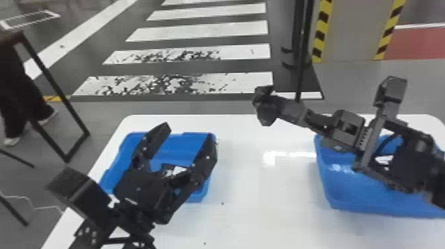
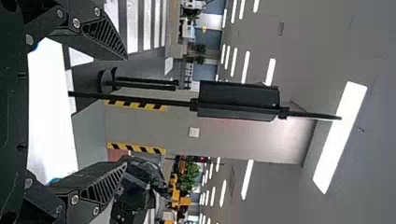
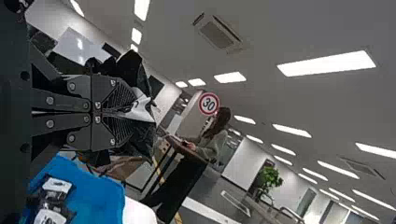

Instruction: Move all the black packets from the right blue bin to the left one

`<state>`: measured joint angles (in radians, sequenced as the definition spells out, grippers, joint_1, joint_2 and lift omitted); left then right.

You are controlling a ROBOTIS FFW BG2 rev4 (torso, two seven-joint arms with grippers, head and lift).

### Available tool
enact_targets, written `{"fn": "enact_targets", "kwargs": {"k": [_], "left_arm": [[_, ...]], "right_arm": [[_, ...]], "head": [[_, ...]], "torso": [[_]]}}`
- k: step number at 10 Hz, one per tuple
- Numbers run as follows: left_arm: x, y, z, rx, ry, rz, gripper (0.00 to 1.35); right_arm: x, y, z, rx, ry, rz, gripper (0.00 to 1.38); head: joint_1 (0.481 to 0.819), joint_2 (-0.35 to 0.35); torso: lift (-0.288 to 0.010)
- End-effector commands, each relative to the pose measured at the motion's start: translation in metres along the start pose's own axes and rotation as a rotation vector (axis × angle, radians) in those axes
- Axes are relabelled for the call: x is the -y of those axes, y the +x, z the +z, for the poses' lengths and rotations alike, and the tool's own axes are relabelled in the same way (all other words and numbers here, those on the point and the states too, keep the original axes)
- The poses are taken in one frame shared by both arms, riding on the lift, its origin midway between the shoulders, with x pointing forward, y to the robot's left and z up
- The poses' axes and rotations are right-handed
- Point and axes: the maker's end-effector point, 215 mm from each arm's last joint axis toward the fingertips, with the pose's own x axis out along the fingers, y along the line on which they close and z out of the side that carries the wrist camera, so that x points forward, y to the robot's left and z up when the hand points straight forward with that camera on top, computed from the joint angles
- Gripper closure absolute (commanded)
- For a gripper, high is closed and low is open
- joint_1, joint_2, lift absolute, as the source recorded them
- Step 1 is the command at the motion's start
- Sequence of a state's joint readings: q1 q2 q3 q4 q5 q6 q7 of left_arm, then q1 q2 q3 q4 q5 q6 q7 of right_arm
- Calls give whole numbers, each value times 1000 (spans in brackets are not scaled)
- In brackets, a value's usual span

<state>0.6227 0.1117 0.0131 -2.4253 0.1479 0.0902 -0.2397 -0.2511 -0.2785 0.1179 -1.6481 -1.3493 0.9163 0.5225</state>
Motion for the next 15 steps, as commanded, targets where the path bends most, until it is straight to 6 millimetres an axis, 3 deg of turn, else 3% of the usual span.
{"fn": "enact_targets", "kwargs": {"k": [1,3,5,6,8,12,13,14,15], "left_arm": [[6,1,-3,0,8,-13,249],[22,5,0,14,-112,-51,262],[40,8,-4,3,-224,-91,461],[48,9,1,15,-255,-112,484],[52,10,2,17,-265,-123,481],[56,12,2,11,-268,-135,489],[56,12,-2,1,-254,-133,552],[55,13,-6,-20,-237,-130,898],[56,13,-14,-55,-239,-130,1121]], "right_arm": [[-9,7,-11,-27,22,31,1188],[-13,16,-29,-66,36,44,1188],[-9,25,-49,-107,65,46,1188],[-9,29,-58,-123,80,54,1188],[-10,36,-74,-157,92,59,1188],[-16,44,-86,-185,105,77,1188],[-17,44,-86,-186,104,78,1188],[-19,45,-86,-188,105,83,1188],[-21,46,-86,-189,103,87,1188]], "head": [[647,180],[652,196],[665,198],[676,199],[684,203],[695,223],[695,225],[695,228],[695,229]], "torso": [[-140],[-140],[-140],[-140],[-140],[-140],[-140],[-140],[-140]]}}
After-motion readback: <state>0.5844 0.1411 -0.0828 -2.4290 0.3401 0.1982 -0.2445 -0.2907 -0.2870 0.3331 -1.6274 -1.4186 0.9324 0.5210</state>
